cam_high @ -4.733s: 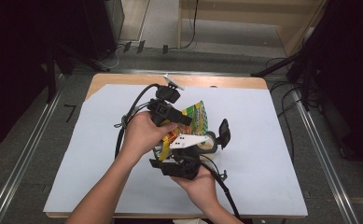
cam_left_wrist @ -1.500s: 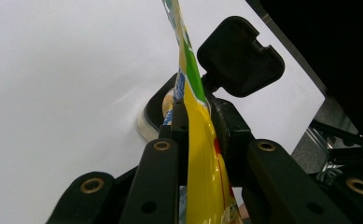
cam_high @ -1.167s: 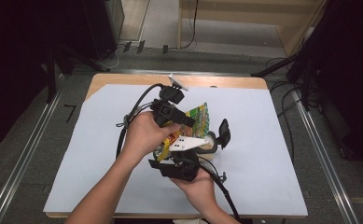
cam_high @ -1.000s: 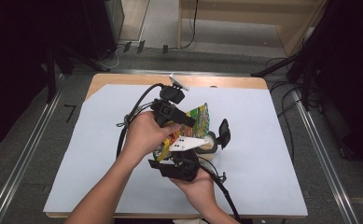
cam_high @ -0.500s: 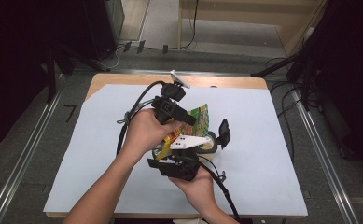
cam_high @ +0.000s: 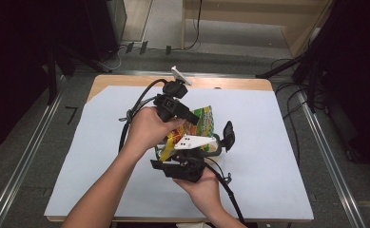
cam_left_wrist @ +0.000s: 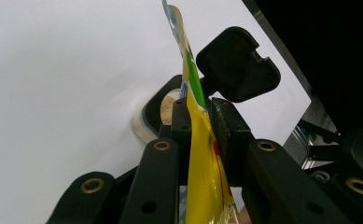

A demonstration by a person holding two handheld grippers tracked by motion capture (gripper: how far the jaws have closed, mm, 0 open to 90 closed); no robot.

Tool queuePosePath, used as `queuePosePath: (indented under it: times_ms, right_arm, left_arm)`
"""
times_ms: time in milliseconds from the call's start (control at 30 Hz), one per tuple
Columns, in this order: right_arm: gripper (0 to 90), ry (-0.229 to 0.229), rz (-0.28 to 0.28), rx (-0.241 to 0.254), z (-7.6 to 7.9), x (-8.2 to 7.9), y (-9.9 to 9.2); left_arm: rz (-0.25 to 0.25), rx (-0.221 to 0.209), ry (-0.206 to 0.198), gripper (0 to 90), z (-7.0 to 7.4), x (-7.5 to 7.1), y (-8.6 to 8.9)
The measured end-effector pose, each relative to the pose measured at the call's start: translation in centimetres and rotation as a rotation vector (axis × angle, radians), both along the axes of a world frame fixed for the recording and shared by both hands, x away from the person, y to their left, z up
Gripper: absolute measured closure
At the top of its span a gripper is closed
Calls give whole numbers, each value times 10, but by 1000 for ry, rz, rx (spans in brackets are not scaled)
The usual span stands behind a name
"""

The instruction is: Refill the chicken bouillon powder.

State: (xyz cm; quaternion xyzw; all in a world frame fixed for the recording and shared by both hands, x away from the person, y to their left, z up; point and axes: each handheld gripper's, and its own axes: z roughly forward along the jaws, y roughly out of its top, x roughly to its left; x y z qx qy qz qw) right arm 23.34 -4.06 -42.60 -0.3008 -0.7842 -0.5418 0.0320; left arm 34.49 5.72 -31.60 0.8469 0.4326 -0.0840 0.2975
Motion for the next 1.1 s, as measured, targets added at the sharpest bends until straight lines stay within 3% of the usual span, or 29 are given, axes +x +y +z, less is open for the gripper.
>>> queuePosePath:
  times_ms: [1100]
  right_arm:
    - [614,-24,1,-44,-4,1,0]
  left_arm:
    - [-7,16,11,797,-5,3,1]
